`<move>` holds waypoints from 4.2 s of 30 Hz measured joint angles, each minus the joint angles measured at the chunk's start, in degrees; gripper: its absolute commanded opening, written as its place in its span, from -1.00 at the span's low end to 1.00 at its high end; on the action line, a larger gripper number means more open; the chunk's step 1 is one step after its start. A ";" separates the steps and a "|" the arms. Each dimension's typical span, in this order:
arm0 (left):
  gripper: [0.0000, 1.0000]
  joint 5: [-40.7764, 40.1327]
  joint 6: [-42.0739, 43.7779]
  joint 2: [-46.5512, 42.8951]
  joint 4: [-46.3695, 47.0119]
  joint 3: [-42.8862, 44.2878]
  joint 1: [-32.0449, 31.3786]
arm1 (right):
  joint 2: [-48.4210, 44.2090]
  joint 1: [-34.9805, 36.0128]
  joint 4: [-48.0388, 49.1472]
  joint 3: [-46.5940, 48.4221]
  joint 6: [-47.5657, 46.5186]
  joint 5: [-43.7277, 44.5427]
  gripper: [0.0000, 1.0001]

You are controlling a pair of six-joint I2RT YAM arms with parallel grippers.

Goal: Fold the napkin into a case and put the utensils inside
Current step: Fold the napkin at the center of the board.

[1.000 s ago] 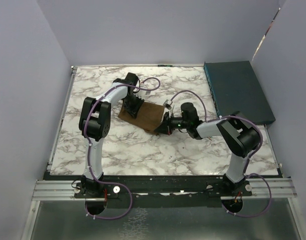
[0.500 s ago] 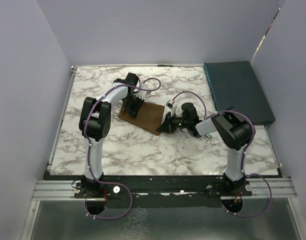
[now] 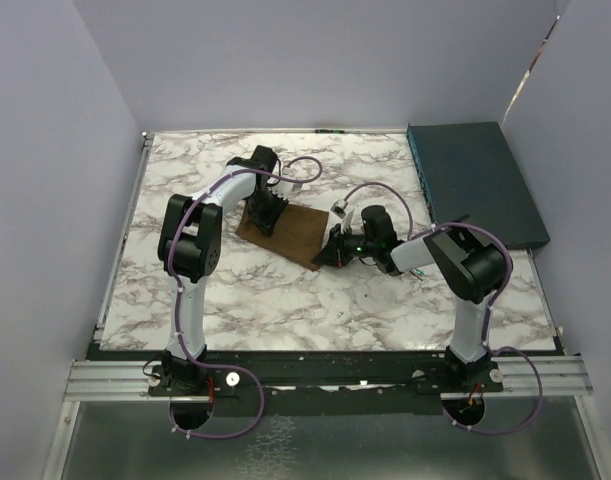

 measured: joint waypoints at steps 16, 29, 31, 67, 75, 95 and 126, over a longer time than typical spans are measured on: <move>-0.47 -0.13 0.44 -0.33 0.09 -0.24 -0.11 | -2.27 -1.55 -16.68 20.37 -5.57 7.21 -0.55; -0.12 3.02 -0.22 -2.36 -6.08 8.98 0.02 | 9.20 -1.99 -24.11 27.45 -9.03 14.34 -0.72; -0.14 3.67 0.35 -3.45 -7.72 8.63 0.15 | 9.05 -1.99 -23.87 27.04 -9.01 14.71 -0.75; -0.12 -2.01 -1.55 6.27 -6.29 15.98 1.16 | -15.93 12.44 -31.61 2.58 1.38 17.03 -0.64; -0.06 -0.26 10.69 -13.86 -12.83 -2.71 2.08 | -14.47 12.37 -29.53 7.04 0.76 15.17 -0.74; 0.07 -3.56 23.47 -37.77 4.55 -37.55 -12.44 | -9.84 12.37 -14.62 -3.19 4.74 11.76 -0.75; -0.18 -7.69 28.37 -37.57 15.23 -45.66 -19.04 | -8.11 12.00 -5.46 -6.67 8.70 9.07 -0.80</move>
